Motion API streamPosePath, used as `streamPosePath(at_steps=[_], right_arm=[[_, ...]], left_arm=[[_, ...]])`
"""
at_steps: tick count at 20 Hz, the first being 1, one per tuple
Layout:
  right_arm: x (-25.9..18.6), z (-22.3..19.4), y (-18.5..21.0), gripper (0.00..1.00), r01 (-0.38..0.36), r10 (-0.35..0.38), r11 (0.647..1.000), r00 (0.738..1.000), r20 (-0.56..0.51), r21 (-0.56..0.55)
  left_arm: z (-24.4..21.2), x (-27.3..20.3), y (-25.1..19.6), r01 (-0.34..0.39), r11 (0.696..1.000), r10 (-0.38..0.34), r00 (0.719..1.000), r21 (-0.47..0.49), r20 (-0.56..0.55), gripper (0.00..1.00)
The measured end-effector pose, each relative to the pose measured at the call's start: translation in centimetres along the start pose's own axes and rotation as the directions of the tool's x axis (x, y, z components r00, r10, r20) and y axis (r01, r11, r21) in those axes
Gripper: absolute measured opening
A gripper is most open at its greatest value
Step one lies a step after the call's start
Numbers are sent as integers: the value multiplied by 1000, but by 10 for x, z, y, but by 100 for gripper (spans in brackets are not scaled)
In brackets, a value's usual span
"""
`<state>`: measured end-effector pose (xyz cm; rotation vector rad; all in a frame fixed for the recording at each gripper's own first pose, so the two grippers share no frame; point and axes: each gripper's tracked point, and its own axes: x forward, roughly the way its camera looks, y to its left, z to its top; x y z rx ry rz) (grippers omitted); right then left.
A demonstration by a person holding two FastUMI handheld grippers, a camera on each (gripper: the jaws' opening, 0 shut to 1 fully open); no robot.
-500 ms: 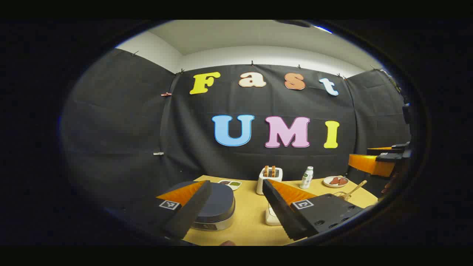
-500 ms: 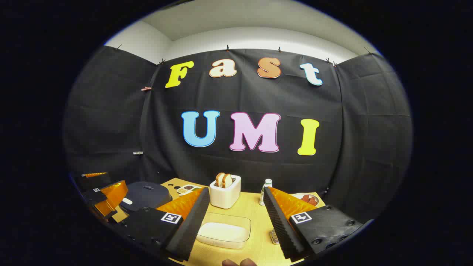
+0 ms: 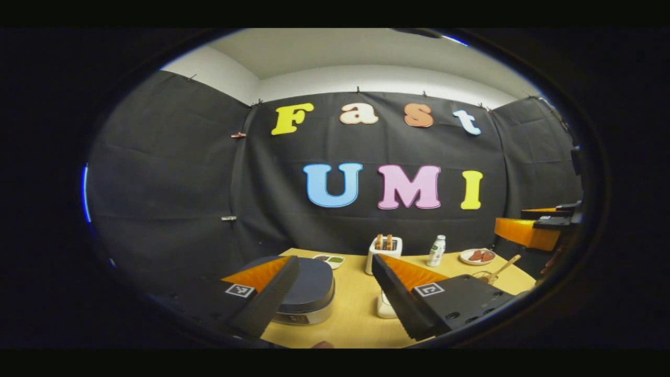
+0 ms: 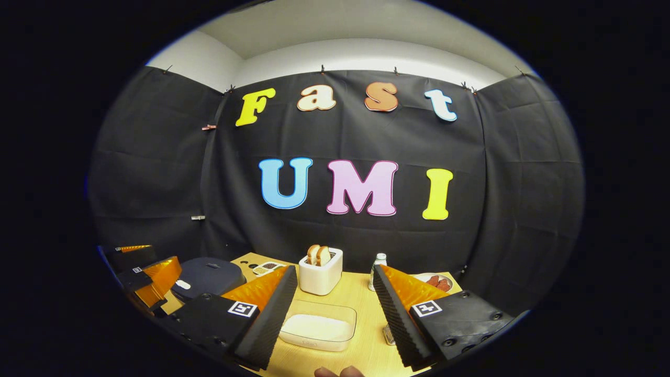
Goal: Close the left gripper, press the button to open the rice cooker; take a wooden spoon from the chopstick holder with the right hand, scoop a spoonful of rice and pour it into the rice cooker, then put the wooden spoon back into the chopstick holder.
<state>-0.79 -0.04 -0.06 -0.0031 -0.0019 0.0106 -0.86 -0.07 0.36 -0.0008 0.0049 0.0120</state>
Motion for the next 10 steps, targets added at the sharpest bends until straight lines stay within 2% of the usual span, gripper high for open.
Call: streamPosePath(at_steps=[10], right_arm=[[-2, -4, 2, 92, -1, 1, 1000, 1000, -3, -10]], left_arm=[[2, 0, 5, -4, 1000, 4, 1000, 12, -6, 95]])
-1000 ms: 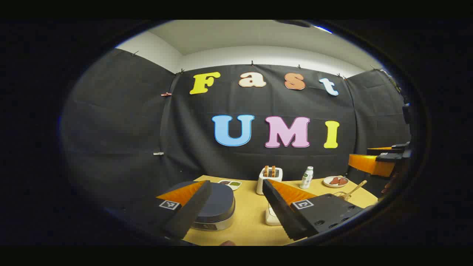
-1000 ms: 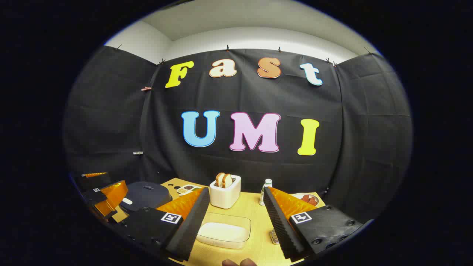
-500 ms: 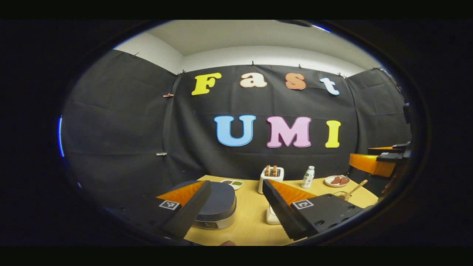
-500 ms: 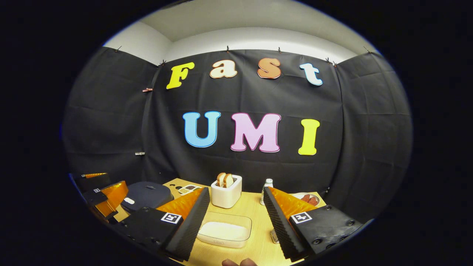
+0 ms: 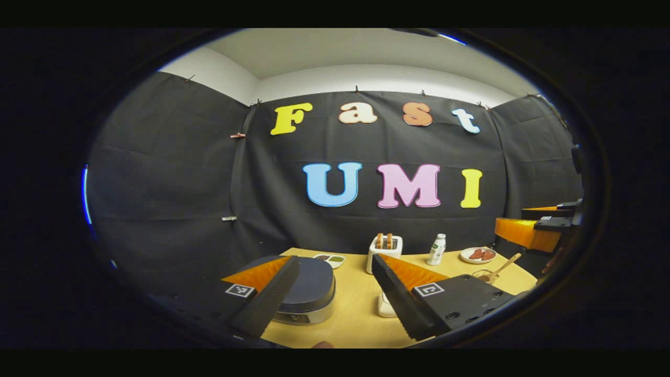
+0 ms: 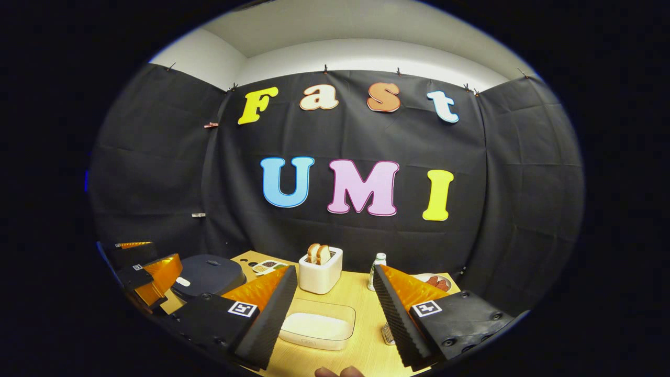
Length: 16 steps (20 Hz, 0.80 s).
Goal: Close the left gripper, press the button to open the rice cooker; take a wooden spoon from the chopstick holder with the right hand, scoop a spoonful of rice and pour it into the rice cooker, then put the wooden spoon back into the chopstick holder.
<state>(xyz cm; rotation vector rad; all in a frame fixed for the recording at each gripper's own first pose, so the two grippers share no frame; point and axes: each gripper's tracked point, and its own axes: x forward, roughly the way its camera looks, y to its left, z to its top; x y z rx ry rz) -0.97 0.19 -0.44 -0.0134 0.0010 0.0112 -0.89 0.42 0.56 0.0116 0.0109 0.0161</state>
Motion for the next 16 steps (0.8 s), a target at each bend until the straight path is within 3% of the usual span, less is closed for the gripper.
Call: streamPosePath(at_steps=[4, 8, 10, 16], right_arm=[[2, 0, -2, 92, 6, -6, 1000, 1000, 1, -5], [7, -2, -3, 92, 14, -14, 1000, 1000, -1, -7], [11, -2, -4, 92, 17, -17, 1000, 1000, -2, -10], [20, -5, -5, 92, 28, -28, 1000, 1000, -8, -11]], left_arm=[[-3, 4, 4, -8, 1000, 8, 1000, -4, -4, 93], [-10, 13, 4, 0, 1000, 0, 1000, -11, -22, 84], [-13, 20, 14, -17, 1000, 17, 999, -2, -30, 67], [-22, 40, 44, -82, 997, 82, 995, -1, -54, 45]])
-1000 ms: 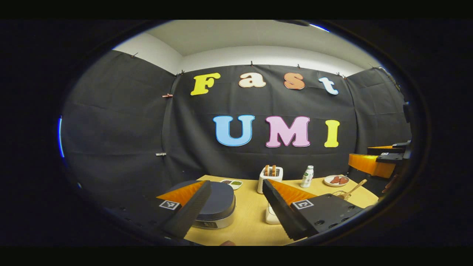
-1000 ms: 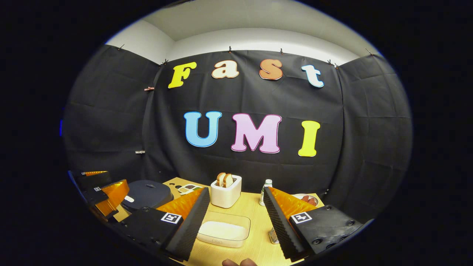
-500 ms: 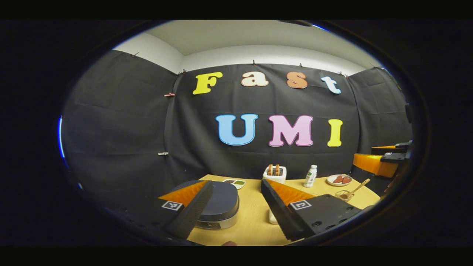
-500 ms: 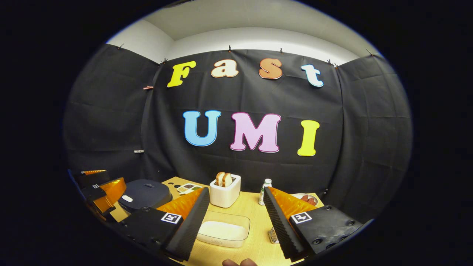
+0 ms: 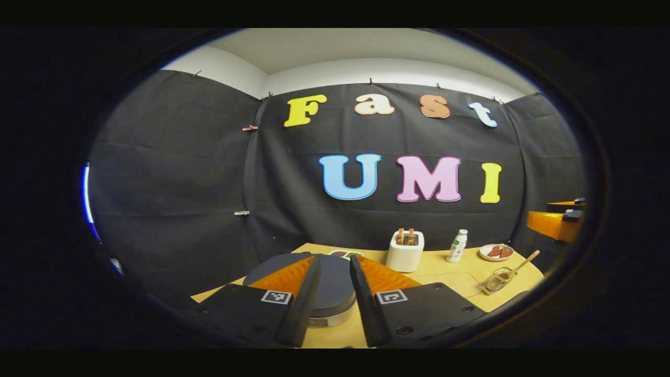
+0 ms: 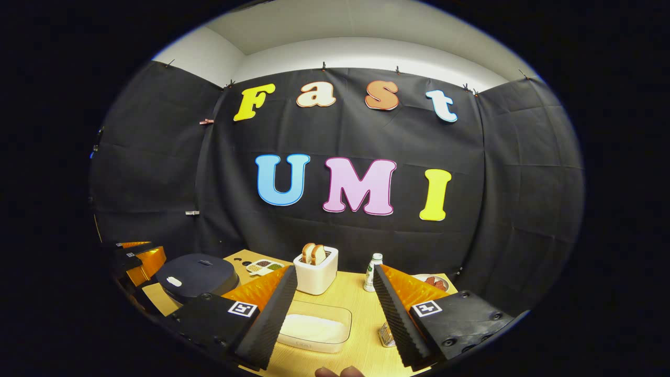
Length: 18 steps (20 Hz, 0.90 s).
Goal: Close the left gripper, press the button to open the rice cooker; take a wooden spoon from the chopstick holder with the right hand, scoop a spoonful of rice and pour it into the rice cooker, then put the wooden spoon back into the chopstick holder.
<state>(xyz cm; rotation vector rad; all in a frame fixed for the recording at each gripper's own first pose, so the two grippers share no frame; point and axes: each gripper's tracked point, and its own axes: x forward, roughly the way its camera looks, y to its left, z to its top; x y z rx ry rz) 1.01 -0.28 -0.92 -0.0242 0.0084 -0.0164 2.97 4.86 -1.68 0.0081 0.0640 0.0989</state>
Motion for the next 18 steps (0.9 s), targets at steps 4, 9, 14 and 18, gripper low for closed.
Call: streamPosePath(at_steps=[4, 9, 14, 18], right_arm=[[7, -3, 2, 92, 3, -3, 1000, 1000, -8, -1], [15, -10, 6, 92, 2, -2, 1000, 1000, -22, -2], [19, -12, 10, 92, 3, -3, 1000, 1000, -27, -7], [19, -14, 14, 92, 3, -3, 1000, 1000, -29, -20]], left_arm=[[-10, 14, 19, -32, 999, 32, 999, -2, -30, 37], [-37, 32, 45, -70, 997, 65, 991, -39, -114, 20], [-67, 52, 58, -46, 996, 30, 979, -74, -204, 7], [-103, 67, 64, -51, 995, 22, 952, -87, -306, 7]])
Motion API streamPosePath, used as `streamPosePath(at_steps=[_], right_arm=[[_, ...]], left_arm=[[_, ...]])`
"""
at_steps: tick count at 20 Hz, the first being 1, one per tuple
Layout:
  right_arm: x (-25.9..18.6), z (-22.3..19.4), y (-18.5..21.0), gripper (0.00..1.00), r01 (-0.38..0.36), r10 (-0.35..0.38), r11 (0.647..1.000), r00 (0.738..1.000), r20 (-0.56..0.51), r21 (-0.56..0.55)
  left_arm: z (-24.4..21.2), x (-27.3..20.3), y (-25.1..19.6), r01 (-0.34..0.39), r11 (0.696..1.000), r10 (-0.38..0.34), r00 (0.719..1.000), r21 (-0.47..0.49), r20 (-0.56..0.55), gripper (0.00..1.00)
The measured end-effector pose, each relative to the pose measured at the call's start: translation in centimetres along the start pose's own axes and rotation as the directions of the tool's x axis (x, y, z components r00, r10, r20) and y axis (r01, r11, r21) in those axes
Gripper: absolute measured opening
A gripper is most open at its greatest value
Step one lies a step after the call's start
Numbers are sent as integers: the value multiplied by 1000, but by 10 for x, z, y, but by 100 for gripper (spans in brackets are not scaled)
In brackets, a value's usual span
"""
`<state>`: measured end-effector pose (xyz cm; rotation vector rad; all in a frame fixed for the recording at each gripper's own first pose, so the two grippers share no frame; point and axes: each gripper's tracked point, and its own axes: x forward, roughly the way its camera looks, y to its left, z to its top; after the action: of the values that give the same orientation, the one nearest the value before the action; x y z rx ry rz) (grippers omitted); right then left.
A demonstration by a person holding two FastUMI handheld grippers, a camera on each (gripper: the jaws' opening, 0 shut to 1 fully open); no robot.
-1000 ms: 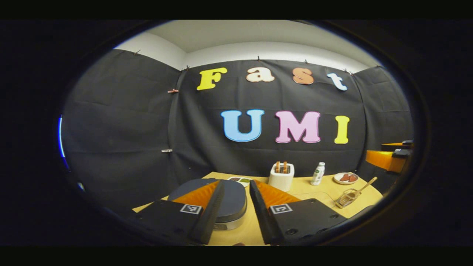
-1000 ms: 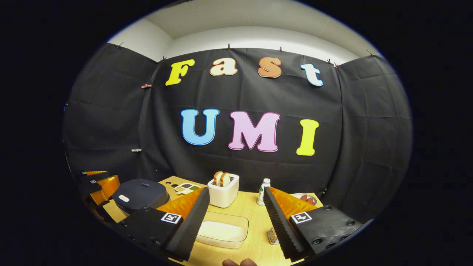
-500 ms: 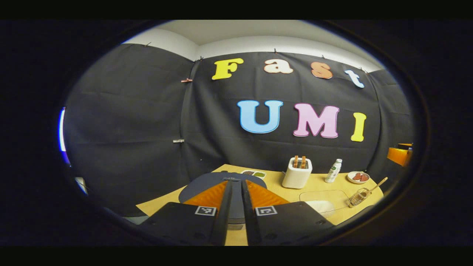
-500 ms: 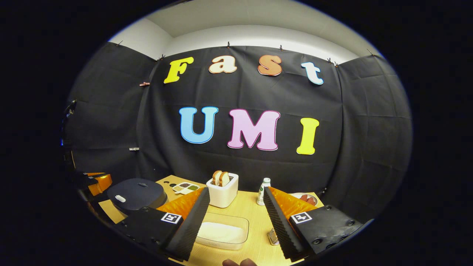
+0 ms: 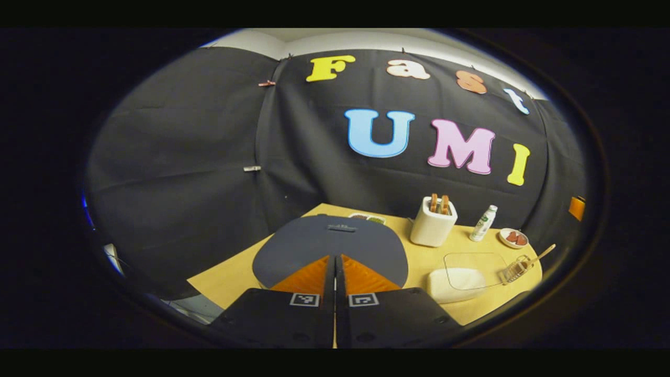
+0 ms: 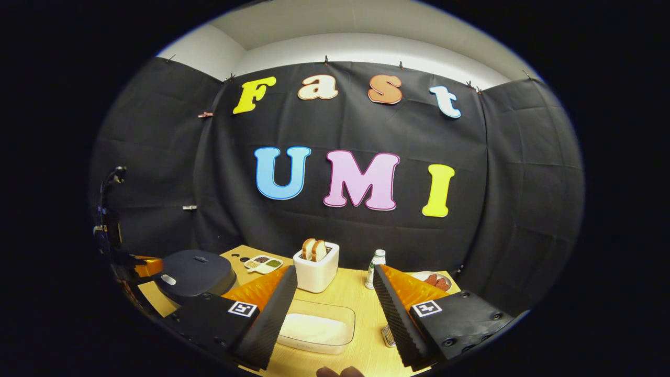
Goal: Close the left gripper, press the button to open the rice cooker; take a wooden spoon from the chopstick holder with the right hand, scoop a spoonful of rice and pour it into the rice cooker, then put the wooden spoon back into the chopstick holder.
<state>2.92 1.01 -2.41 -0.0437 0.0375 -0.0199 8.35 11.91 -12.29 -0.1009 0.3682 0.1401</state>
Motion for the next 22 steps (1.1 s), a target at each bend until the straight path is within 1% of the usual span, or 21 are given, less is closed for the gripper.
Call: streamPosePath(at_steps=[4, 5, 7, 8, 9, 10, 11, 15, 16, 17, 18, 19, 20, 21, 22], right_arm=[[-1, -1, 3, 92, -16, 16, 1000, 1000, -2, 3], [-1, -1, 2, 92, -13, 13, 1000, 1000, -1, -3], [-2, -3, 1, 92, -12, 12, 1000, 1000, -5, -4], [-1, -3, 0, 92, -10, 10, 1000, 1000, -6, -2], [-1, -3, -2, 92, -7, 7, 1000, 1000, -6, -1], [-1, -2, -3, 92, -4, 4, 1000, 1000, -6, -1], [0, -2, -4, 92, -2, 2, 1000, 1000, -6, 0], [-1, -2, -1, 92, -11, 11, 1000, 1000, -3, -2], [-1, -1, 0, 92, -14, 14, 1000, 1000, -2, -4], [-2, -2, 0, 92, -15, 15, 1000, 1000, -1, -8], [-3, -1, 0, 92, -17, 17, 1000, 1000, 0, -10], [-4, -1, 0, 92, -18, 18, 1000, 1000, 0, -9], [-3, -2, 0, 92, -19, 19, 1000, 1000, -1, -7], [-4, -3, -1, 92, -20, 20, 1000, 1000, -4, -5], [-4, -4, -1, 92, -21, 21, 1000, 1000, -7, -3]], left_arm=[[-18, 16, 4, -14, 1000, 13, 998, -15, -64, 6], [-22, 18, 4, -15, 1000, 14, 997, -16, -74, 7], [-32, 20, 5, -16, 1000, 14, 995, -15, -100, 6], [-30, 20, 5, -14, 1000, 13, 995, -14, -94, 8], [-33, 22, 5, -16, 1000, 14, 994, -16, -112, 6], [-32, 23, 4, -15, 1000, 13, 994, -14, -109, 9], [-36, 21, 4, -17, 1000, 15, 992, -14, -122, 7], [-38, 21, 4, -49, 998, 43, 991, -43, -129, 7], [-38, 22, 4, -52, 998, 47, 991, -40, -128, 7], [-39, 21, 2, -53, 998, 49, 991, -35, -123, 5], [-39, 21, 2, -55, 998, 50, 992, -32, -118, 7], [-41, 21, 2, -57, 998, 52, 992, -33, -115, 7], [-44, 21, 3, -60, 998, 55, 991, -32, -125, 5], [-43, 21, 2, -62, 998, 57, 991, -33, -120, 8], [-43, 24, 2, -65, 997, 61, 992, -36, -111, 8]])
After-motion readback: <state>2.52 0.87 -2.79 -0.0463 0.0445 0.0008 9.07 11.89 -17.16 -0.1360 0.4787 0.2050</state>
